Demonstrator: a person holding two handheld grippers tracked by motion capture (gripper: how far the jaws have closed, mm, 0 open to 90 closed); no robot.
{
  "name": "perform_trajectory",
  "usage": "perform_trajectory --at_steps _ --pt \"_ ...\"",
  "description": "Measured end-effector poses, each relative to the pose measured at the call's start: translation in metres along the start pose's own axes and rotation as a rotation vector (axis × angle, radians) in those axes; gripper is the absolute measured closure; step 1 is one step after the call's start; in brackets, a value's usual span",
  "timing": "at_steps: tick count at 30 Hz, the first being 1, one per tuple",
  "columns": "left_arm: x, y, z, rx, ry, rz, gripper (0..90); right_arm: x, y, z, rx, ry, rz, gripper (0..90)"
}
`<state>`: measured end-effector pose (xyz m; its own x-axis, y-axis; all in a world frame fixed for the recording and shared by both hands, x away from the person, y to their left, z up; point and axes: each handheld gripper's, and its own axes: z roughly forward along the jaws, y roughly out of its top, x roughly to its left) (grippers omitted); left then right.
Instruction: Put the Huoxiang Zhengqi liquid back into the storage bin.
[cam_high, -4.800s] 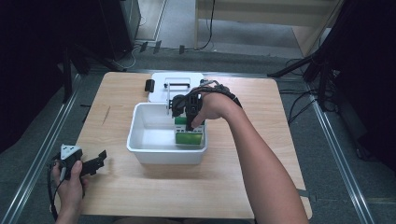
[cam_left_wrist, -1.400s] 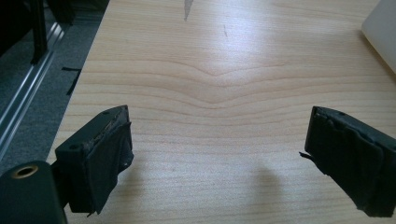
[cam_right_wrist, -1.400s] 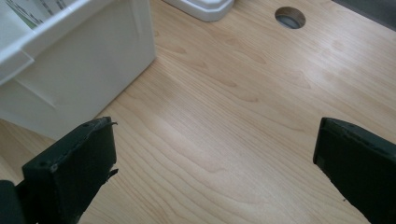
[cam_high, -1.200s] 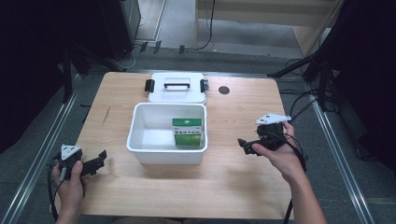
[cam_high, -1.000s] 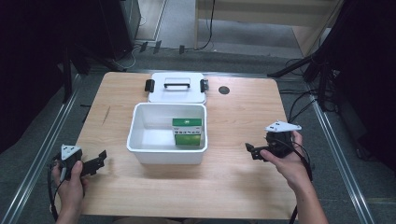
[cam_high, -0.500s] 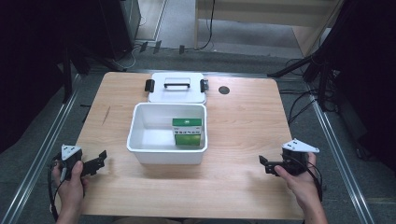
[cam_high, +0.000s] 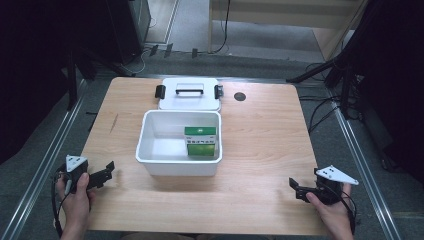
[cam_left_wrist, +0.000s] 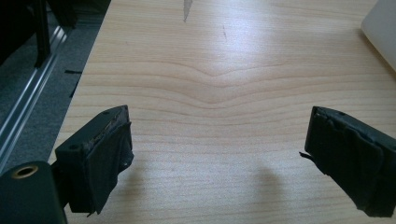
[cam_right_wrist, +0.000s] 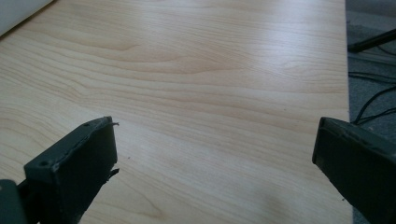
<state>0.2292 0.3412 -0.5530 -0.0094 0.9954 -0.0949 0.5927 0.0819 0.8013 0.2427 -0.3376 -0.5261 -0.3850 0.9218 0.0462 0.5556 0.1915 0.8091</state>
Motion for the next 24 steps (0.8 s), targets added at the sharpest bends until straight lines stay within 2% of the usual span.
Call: perform_trajectory --at_steps 2,13,19,24 --pt "0.000 0.000 0.000 0.001 0.000 0.001 8.4 -0.002 -0.006 -0.005 -0.023 -0.003 -0.002 0.0" --pt "-0.001 0.000 0.000 0.002 0.004 0.008 8.4 -0.009 -0.022 -0.015 -0.044 -0.028 0.030 0.0" --pt "-0.001 0.000 0.000 0.005 0.010 0.016 8.4 -0.013 -0.034 -0.017 -0.062 -0.046 0.067 0.0" --pt "-0.002 0.000 0.001 0.007 0.016 0.016 8.4 -0.014 -0.037 -0.020 -0.096 -0.066 0.094 0.0"
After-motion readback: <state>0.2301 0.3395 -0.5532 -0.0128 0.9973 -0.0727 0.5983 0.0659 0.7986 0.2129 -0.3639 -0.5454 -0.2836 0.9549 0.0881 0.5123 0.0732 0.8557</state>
